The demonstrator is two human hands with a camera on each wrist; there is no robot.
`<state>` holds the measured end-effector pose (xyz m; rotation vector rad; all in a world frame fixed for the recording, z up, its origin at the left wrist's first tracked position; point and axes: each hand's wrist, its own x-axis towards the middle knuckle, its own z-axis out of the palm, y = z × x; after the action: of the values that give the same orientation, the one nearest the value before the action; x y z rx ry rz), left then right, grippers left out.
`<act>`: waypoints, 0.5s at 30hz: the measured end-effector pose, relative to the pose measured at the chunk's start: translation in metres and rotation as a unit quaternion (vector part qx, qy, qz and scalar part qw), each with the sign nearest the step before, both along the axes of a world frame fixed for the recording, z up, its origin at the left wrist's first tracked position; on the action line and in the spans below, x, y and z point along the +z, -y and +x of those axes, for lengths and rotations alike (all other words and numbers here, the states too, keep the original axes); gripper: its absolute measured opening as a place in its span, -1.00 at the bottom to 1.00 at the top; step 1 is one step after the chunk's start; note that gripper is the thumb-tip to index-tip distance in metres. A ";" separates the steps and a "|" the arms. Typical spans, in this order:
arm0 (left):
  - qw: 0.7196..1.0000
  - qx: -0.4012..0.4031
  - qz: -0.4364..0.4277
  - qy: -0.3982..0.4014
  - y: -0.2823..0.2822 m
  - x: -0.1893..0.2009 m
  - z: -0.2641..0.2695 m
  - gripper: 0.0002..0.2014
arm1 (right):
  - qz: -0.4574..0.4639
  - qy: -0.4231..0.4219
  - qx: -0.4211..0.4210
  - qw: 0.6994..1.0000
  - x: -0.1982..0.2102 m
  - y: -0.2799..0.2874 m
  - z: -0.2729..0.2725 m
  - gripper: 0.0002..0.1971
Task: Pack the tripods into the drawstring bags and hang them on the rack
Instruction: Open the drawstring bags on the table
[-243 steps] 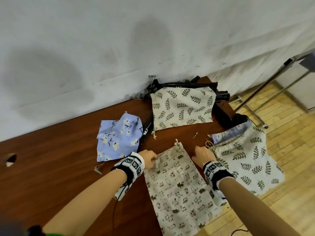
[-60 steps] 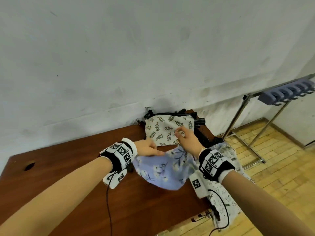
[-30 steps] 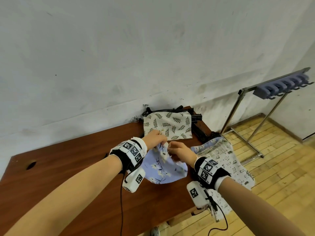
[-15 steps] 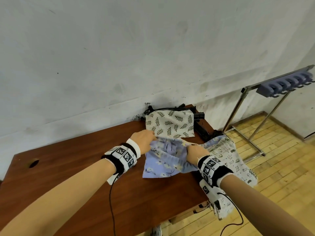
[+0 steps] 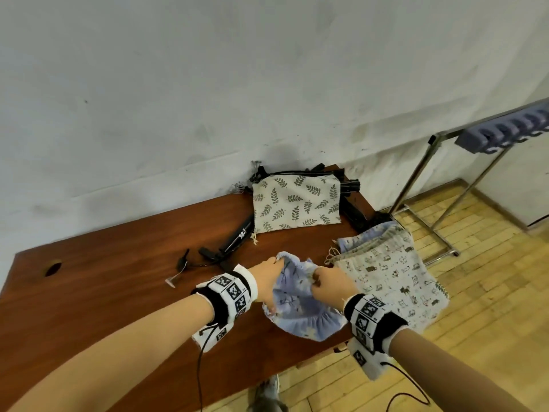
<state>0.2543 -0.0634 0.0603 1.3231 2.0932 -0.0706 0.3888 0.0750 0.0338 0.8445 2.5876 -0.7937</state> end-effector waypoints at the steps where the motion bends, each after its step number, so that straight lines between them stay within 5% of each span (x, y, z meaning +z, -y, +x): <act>1: 1.000 0.007 0.011 -0.003 -0.001 -0.002 0.000 0.13 | -0.056 -0.003 -0.016 0.998 -0.005 0.003 -0.003 -0.74; 6: 1.000 0.016 0.014 0.001 -0.004 -0.003 -0.009 0.27 | -0.365 -0.060 -0.212 0.904 -0.038 0.015 -0.023 -0.71; 10: 0.999 0.019 0.007 0.029 0.000 -0.016 -0.014 0.01 | -0.309 -0.099 -0.206 0.923 -0.059 0.011 -0.040 -0.88; 15: 0.998 0.033 -0.047 0.008 -0.002 -0.034 -0.034 -0.01 | -0.229 -0.142 -0.217 0.938 -0.093 -0.014 -0.056 -0.71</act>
<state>0.2200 -0.0614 0.0262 1.1942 2.0914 -0.1285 0.3329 0.0889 -0.0588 1.2321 2.2925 -1.6762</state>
